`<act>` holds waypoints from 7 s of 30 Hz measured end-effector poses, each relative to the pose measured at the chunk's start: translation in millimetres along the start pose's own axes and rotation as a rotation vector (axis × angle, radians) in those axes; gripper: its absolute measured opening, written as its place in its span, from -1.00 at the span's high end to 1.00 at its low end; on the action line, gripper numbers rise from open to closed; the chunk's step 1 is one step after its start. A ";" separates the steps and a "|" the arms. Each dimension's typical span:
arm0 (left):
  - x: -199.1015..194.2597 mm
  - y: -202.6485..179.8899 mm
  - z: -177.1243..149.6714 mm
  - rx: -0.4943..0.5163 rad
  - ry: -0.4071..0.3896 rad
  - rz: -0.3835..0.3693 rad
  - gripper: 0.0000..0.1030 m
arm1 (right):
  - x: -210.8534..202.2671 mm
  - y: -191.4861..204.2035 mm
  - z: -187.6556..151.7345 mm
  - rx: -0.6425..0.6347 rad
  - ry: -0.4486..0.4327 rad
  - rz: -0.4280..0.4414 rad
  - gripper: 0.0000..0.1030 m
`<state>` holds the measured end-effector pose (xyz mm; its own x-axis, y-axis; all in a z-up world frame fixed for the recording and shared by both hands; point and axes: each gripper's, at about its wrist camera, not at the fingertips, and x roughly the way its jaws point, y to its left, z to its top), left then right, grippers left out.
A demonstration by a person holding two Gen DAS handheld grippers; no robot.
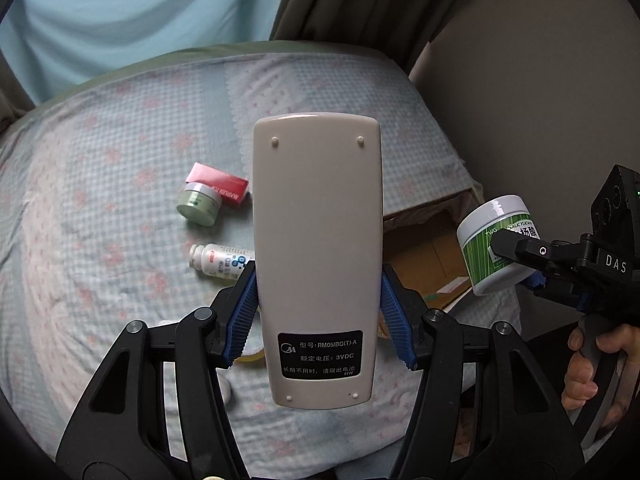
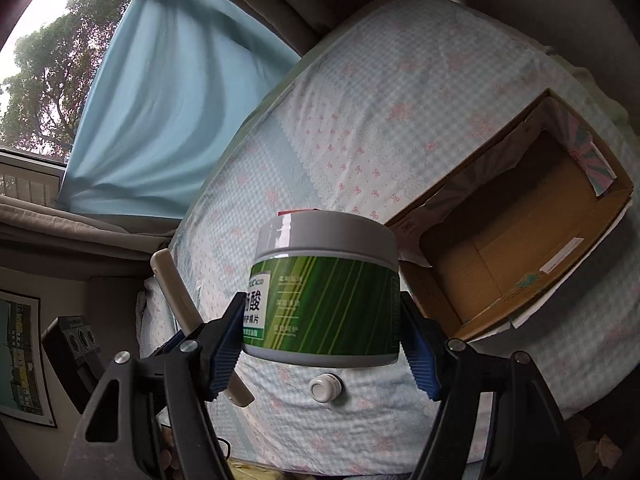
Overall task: Organize rigid objects
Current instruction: 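Carry the remote with the left tool while the right tool carries the jar toward the box, then release the remote with the left tool while the right tool releases the jar into the box, then grasp the white round cap with the left tool while the right tool grasps the vitamin D bottle, then carry the cap with the left tool while the right tool carries the bottle toward the box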
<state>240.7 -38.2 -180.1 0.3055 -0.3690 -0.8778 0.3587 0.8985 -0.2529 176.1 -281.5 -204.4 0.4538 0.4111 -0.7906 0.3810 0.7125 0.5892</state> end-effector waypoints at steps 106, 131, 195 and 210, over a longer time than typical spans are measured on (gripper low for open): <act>-25.7 -13.5 -164.5 -0.237 0.014 0.443 -0.99 | 5.0 24.4 -8.0 -0.912 0.084 -0.162 -1.00; 102.2 114.5 -235.7 -0.722 0.041 0.491 -0.99 | 238.3 119.6 -58.5 -1.263 0.408 -0.261 -1.00; 112.6 146.5 -233.3 -0.757 -0.044 0.499 -0.05 | 344.7 137.0 -89.7 -1.417 0.535 -0.277 0.08; -8.2 75.4 -151.4 -0.475 -0.227 0.511 -0.05 | 153.1 150.8 -41.3 -1.112 0.282 -0.073 0.08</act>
<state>131.7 68.6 -253.6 0.5256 0.1298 -0.8407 -0.2826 0.9588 -0.0286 269.8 -87.6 -243.5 0.2096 0.3608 -0.9088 -0.5869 0.7898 0.1782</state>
